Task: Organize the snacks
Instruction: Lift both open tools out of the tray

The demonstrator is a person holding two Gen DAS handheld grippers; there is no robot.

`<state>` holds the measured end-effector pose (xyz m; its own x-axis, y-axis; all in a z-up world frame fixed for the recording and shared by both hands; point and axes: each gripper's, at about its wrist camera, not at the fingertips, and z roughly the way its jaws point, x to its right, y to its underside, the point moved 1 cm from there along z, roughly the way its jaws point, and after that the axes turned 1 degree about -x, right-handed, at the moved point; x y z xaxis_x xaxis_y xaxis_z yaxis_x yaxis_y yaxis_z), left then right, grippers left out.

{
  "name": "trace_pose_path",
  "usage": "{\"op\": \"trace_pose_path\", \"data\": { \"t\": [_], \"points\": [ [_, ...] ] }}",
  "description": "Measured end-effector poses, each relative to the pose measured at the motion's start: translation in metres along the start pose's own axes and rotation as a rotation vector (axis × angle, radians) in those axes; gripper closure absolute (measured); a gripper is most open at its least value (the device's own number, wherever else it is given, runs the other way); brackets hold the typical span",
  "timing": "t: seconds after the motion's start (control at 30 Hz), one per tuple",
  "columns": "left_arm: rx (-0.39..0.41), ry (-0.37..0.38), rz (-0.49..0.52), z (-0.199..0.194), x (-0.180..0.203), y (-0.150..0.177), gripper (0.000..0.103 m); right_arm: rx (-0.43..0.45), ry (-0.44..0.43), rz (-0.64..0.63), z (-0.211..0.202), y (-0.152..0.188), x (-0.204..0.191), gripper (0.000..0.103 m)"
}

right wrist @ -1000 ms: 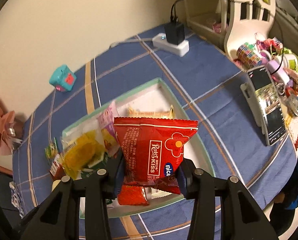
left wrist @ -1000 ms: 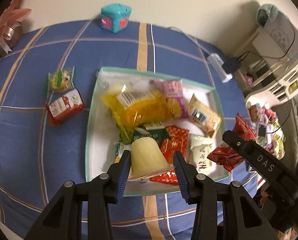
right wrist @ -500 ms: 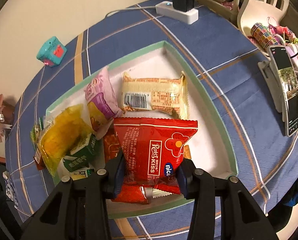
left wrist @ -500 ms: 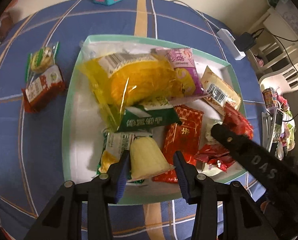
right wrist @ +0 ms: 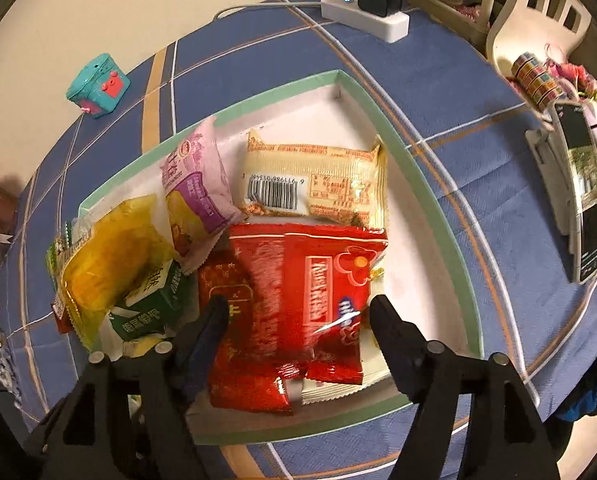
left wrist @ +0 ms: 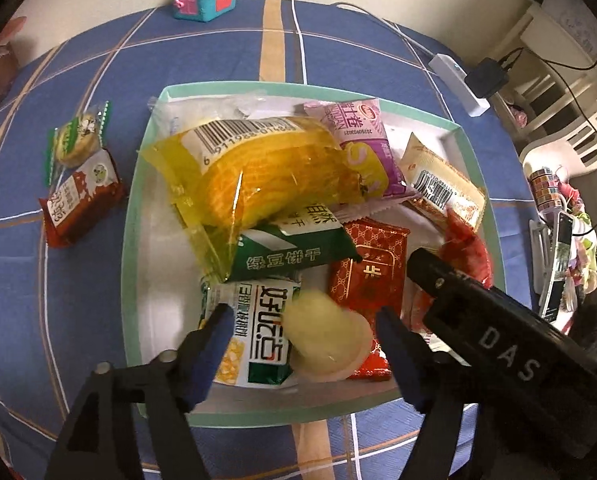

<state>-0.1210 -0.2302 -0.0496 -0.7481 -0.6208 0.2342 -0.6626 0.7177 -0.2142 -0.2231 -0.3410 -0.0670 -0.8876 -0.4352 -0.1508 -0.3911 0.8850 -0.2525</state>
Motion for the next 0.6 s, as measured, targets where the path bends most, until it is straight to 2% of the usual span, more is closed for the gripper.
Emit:
{"op": "trace_pose_path", "data": {
  "t": [0.07, 0.2, 0.33, 0.47, 0.6],
  "points": [
    [-0.004, -0.012, -0.007, 0.002, 0.000, -0.002, 0.017, 0.009, 0.001, 0.004, -0.002, -0.001, 0.002, 0.019],
    [-0.005, -0.035, -0.021, 0.002, -0.007, -0.003, 0.012, 0.016, -0.014, -0.002, -0.005, 0.000, 0.003, 0.018],
    [0.019, -0.055, -0.023, -0.006, -0.010, -0.003, 0.000, 0.038, -0.027, -0.004, -0.015, 0.001, 0.003, 0.018],
    [0.052, -0.040, -0.032, -0.020, -0.013, -0.004, 0.000, 0.079, -0.033, -0.004, -0.031, 0.000, 0.003, 0.009],
    [0.084, -0.026, -0.042, -0.038, -0.014, -0.004, 0.000, 0.120, -0.053, -0.008, -0.048, 0.000, 0.000, 0.009]
  ]
}}
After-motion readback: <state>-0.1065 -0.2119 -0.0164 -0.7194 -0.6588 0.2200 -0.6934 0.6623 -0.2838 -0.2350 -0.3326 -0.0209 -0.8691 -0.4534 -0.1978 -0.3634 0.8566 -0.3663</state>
